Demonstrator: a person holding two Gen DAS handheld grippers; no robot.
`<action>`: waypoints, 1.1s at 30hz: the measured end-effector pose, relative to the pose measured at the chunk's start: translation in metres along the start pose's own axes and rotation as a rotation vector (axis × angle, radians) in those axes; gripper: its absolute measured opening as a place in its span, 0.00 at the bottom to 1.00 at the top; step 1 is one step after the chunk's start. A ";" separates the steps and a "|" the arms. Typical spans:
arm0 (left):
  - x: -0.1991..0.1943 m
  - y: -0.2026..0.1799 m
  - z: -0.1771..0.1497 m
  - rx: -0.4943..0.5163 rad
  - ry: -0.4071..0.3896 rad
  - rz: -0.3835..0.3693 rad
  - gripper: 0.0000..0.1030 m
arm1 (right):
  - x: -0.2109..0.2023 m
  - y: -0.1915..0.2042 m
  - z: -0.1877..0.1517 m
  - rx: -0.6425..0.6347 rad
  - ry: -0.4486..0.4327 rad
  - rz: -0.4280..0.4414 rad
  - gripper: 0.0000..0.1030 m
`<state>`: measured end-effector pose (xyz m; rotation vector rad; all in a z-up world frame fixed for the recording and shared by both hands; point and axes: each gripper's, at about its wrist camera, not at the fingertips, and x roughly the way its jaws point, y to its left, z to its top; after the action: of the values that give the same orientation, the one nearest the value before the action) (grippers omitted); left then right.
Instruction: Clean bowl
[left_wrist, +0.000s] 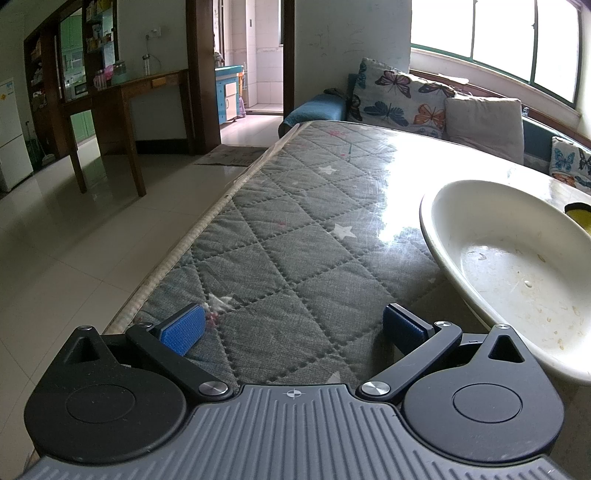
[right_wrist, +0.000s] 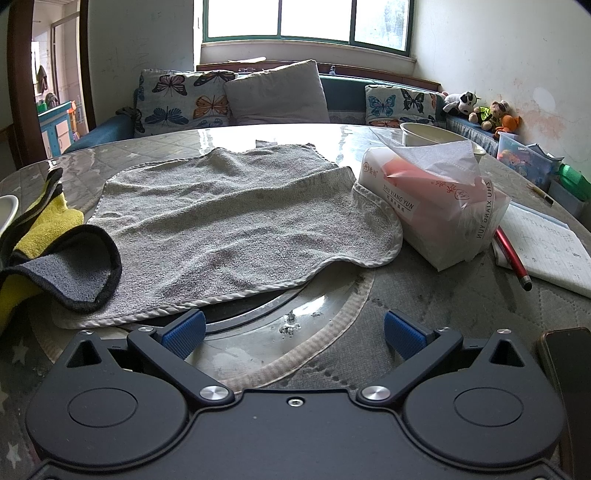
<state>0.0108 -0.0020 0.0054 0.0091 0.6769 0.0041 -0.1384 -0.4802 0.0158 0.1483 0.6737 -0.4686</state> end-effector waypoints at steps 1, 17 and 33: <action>0.000 0.000 0.000 0.000 0.000 0.000 1.00 | 0.000 0.000 0.000 0.000 0.000 0.000 1.00; 0.000 -0.001 0.000 -0.001 0.000 -0.001 1.00 | 0.002 0.001 0.001 -0.001 0.001 -0.002 1.00; -0.011 -0.005 0.005 -0.056 0.055 0.029 1.00 | -0.012 0.011 0.000 -0.024 -0.028 0.000 1.00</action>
<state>0.0056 -0.0075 0.0160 -0.0346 0.7318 0.0514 -0.1419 -0.4656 0.0232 0.1193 0.6520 -0.4615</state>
